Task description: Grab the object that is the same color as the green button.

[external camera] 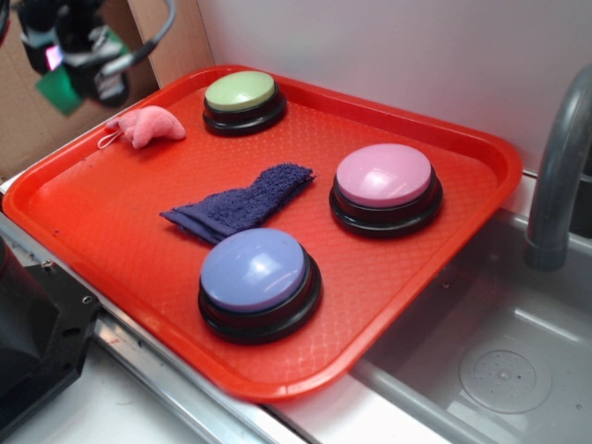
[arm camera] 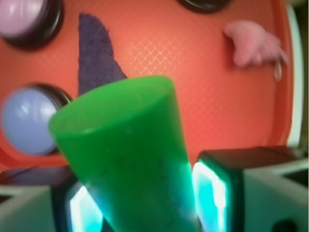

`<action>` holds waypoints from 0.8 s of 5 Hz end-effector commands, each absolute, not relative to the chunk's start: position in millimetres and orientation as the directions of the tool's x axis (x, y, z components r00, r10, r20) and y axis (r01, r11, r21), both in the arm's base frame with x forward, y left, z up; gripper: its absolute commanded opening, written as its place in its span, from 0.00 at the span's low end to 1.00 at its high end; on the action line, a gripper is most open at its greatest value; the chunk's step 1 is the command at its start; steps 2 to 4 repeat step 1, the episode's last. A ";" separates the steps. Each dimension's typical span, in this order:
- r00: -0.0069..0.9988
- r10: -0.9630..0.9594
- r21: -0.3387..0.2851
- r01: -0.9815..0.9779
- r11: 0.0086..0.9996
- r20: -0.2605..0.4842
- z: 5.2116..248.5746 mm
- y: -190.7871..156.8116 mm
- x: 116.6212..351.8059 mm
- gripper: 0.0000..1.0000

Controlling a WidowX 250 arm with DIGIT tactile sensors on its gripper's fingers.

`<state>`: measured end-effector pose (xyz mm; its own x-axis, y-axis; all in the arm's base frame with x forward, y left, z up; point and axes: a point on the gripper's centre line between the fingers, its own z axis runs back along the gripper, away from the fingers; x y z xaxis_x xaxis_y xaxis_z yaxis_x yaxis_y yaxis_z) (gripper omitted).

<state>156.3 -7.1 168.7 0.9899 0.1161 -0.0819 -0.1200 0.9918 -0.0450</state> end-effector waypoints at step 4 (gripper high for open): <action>0.987 0.142 0.024 -0.144 0.989 0.074 203.9 -23.0 188.9 0.00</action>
